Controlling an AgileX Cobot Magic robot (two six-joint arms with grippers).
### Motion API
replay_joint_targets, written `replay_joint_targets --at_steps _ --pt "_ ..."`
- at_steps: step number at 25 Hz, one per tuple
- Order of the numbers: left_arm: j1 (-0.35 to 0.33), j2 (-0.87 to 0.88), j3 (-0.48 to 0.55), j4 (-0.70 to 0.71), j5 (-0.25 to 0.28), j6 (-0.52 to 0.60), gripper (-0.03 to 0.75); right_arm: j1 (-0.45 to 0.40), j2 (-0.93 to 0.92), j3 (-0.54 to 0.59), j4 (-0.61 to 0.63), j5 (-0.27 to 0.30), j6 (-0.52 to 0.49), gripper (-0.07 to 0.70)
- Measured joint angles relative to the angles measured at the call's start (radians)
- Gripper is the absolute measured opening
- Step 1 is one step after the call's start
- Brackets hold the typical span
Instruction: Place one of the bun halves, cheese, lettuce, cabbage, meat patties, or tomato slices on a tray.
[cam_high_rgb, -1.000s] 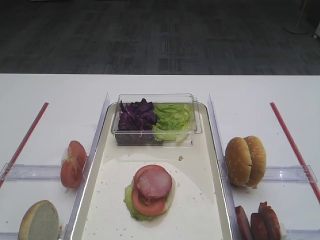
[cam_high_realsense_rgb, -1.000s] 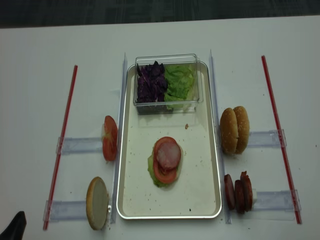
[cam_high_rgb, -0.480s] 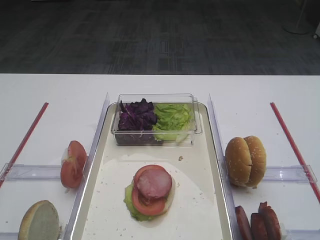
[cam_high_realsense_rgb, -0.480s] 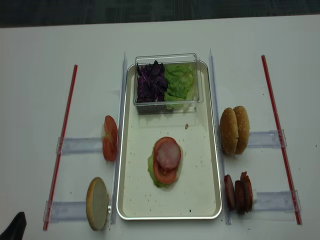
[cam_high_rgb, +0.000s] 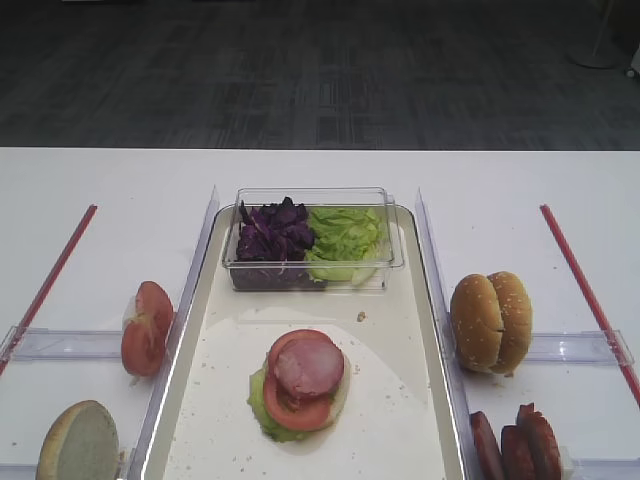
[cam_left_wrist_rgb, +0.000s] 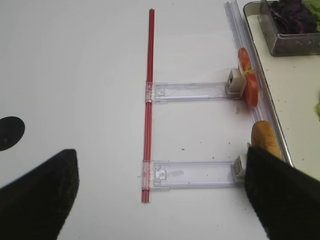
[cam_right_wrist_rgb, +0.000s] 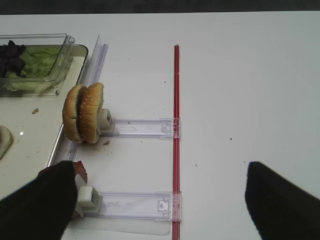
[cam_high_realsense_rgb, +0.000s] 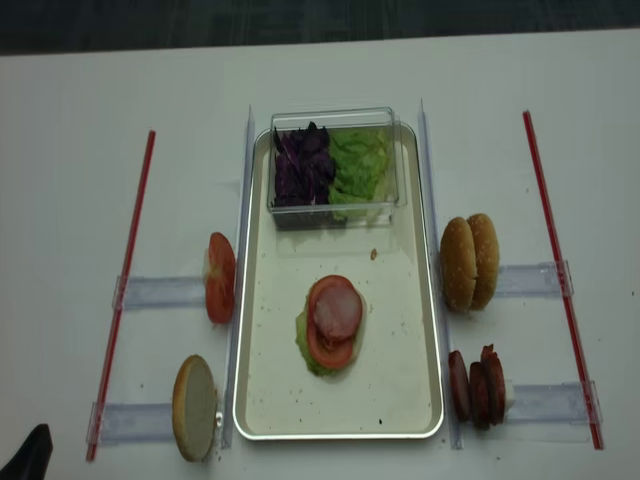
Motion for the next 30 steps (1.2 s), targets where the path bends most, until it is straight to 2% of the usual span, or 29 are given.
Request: replay_joint_targets --at_steps 30 --pt "0.0 0.0 0.0 0.0 0.0 0.0 0.618 0.0 0.0 0.0 -0.002 0.0 0.0 0.692"
